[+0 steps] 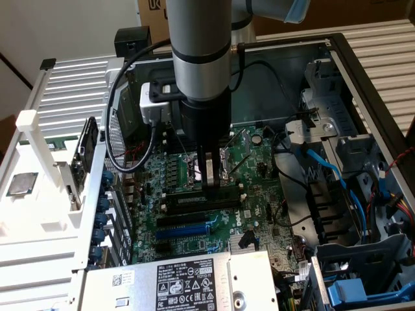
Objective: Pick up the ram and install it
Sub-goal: 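Insert the ram into the slot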
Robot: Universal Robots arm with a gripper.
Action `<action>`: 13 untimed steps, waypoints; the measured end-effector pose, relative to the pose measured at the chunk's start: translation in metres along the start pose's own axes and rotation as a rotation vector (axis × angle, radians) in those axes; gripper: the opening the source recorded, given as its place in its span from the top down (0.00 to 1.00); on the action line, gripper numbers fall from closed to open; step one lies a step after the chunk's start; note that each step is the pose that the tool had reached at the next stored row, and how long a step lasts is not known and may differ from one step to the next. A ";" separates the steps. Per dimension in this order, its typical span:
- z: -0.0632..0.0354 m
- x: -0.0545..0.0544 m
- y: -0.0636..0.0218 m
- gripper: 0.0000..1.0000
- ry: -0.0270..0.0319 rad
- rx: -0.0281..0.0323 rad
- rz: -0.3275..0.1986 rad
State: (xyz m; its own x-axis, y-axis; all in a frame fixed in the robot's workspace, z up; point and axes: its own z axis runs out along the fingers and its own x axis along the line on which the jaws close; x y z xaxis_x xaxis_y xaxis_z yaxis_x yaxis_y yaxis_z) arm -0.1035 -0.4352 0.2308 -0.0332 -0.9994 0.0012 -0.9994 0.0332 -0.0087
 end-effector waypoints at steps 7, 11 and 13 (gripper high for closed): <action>0.0020 0.000 0.0001 0.87 -0.0001 0.0014 0.000; 0.0026 0.000 0.0001 0.87 0.0000 0.0014 0.000; 0.0027 0.000 0.0001 0.87 0.0001 0.0014 0.000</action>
State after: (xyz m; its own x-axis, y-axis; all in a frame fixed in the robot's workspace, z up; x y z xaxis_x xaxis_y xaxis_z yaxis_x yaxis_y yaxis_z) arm -0.1036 -0.4352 0.2281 -0.0334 -0.9994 0.0013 -0.9994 0.0334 -0.0101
